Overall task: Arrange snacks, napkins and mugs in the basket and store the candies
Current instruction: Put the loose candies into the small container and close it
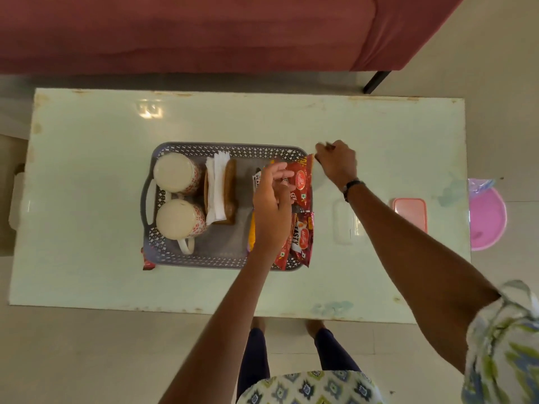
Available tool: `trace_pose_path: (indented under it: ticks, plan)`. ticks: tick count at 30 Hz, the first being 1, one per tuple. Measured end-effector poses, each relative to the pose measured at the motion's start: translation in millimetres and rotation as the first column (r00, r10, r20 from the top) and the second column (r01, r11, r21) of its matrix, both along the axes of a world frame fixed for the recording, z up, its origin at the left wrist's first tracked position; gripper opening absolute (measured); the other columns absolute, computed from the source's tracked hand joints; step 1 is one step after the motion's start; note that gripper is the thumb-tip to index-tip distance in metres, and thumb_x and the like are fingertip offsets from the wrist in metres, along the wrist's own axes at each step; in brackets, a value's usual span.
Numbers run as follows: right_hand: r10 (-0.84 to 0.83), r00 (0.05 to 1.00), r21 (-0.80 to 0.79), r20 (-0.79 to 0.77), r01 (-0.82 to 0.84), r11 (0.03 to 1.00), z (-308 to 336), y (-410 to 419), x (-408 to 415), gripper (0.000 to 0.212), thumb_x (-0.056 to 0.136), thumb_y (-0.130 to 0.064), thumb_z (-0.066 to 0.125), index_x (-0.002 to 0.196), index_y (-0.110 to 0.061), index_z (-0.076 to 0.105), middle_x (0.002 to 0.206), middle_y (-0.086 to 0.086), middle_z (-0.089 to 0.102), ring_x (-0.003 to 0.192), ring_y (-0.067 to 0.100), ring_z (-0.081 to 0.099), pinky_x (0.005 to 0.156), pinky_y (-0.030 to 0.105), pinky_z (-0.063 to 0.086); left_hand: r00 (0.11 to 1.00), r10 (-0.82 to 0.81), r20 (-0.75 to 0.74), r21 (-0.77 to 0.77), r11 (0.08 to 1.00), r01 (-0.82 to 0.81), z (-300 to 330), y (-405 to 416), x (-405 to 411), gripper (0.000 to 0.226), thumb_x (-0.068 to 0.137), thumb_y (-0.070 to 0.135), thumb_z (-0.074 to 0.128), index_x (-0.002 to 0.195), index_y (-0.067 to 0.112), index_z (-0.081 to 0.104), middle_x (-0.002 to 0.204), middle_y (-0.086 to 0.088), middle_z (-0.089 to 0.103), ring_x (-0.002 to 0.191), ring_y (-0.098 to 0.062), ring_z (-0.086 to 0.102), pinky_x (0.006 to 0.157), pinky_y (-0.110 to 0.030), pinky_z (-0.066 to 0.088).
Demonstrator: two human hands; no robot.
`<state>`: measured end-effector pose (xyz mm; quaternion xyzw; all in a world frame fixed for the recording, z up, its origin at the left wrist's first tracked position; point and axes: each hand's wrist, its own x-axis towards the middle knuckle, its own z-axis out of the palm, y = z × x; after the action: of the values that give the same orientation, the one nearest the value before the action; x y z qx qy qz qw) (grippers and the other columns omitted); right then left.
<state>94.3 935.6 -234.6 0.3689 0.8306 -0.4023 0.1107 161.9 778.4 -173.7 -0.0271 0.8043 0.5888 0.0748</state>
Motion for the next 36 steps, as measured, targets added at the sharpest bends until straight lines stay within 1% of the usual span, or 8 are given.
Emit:
trace_pose_path:
  ticks: [4,9,14,18,24,27,32,36]
  plan:
    - [-0.169,0.962,-0.199,-0.214,0.126,0.972,55,-13,-17,0.028,0.088,-0.026,0.049,0.061,-0.018,0.050,0.064,-0.002,0.059,0.055,0.009,0.054,0.057,0.024,0.045,0.999,0.034,-0.005,0.046,0.998,-0.034,9,-21,-3,0.028,0.095,0.005,0.042,0.120,0.014,0.051,0.107,-0.001,0.064,0.085,-0.014,0.066,0.072,-0.026,0.054]
    - [-0.097,0.944,-0.576,-0.315,-0.109,0.810,99,-74,-42,0.009,0.091,-0.012,0.048,0.086,-0.005,0.052,0.075,0.014,0.065,0.066,0.021,0.071,0.065,0.023,0.058,0.986,0.161,-0.032,0.035,0.987,-0.160,16,-71,-7,0.024,0.095,0.004,0.041,0.116,0.008,0.051,0.101,-0.004,0.064,0.077,-0.017,0.064,0.062,-0.018,0.051]
    - [0.242,0.919,-0.460,-0.312,-0.369,0.808,93,-158,-52,0.014,0.095,-0.008,0.045,0.098,-0.004,0.057,0.071,0.006,0.065,0.051,0.004,0.061,0.051,0.012,0.048,0.891,0.439,-0.111,-0.045,0.894,-0.446,3,-148,-4,0.021,0.092,0.013,0.040,0.106,0.012,0.055,0.097,-0.009,0.067,0.080,-0.027,0.066,0.064,-0.033,0.053]
    - [0.415,0.864,-0.397,-0.286,-0.501,0.769,75,-214,-46,0.013,0.095,-0.016,0.049,0.095,-0.009,0.059,0.062,0.001,0.060,0.050,0.008,0.055,0.052,0.020,0.047,0.767,0.635,-0.090,-0.227,0.737,-0.636,-29,-215,18,0.025,0.084,0.000,0.041,0.101,0.006,0.057,0.099,-0.016,0.062,0.086,-0.029,0.060,0.074,-0.044,0.052]
    - [0.455,0.823,-0.296,-0.340,-0.553,0.779,64,-262,-50,0.014,0.095,-0.013,0.048,0.087,-0.015,0.059,0.060,-0.006,0.060,0.050,0.001,0.056,0.060,0.020,0.050,0.813,0.507,0.284,-0.607,0.752,-0.257,-74,-264,46,0.034,0.085,0.008,0.056,0.118,0.009,0.052,0.122,-0.020,0.046,0.109,-0.040,0.044,0.083,-0.042,0.041]
    - [0.447,0.817,-0.280,-0.365,-0.554,0.784,61,-275,-59,0.015,0.094,-0.008,0.047,0.094,-0.008,0.062,0.063,-0.009,0.059,0.049,-0.006,0.058,0.061,0.011,0.051,0.841,0.407,0.357,-0.611,0.783,-0.120,-80,-269,43,0.035,0.084,0.007,0.058,0.117,0.012,0.051,0.124,-0.016,0.043,0.109,-0.039,0.043,0.073,-0.036,0.036]
    - [0.533,0.741,-0.225,-0.409,-0.648,0.728,58,-292,-69,0.016,0.095,-0.005,0.046,0.093,-0.006,0.062,0.071,0.001,0.062,0.062,0.006,0.061,0.067,0.022,0.053,0.909,0.303,0.287,-0.580,0.810,-0.087,-92,-279,34,0.019,0.083,-0.001,0.054,0.100,0.008,0.054,0.106,-0.018,0.051,0.086,-0.037,0.053,0.069,-0.033,0.038]
    - [0.682,0.616,-0.034,-0.394,-0.751,0.659,59,-305,-89,0.014,0.094,-0.009,0.052,0.098,-0.004,0.064,0.094,0.007,0.068,0.078,0.014,0.060,0.076,0.026,0.054,0.797,0.447,0.406,-0.358,0.880,-0.312,-84,-288,11,0.016,0.084,-0.001,0.044,0.095,0.009,0.049,0.093,-0.014,0.058,0.083,-0.032,0.058,0.076,-0.042,0.052]
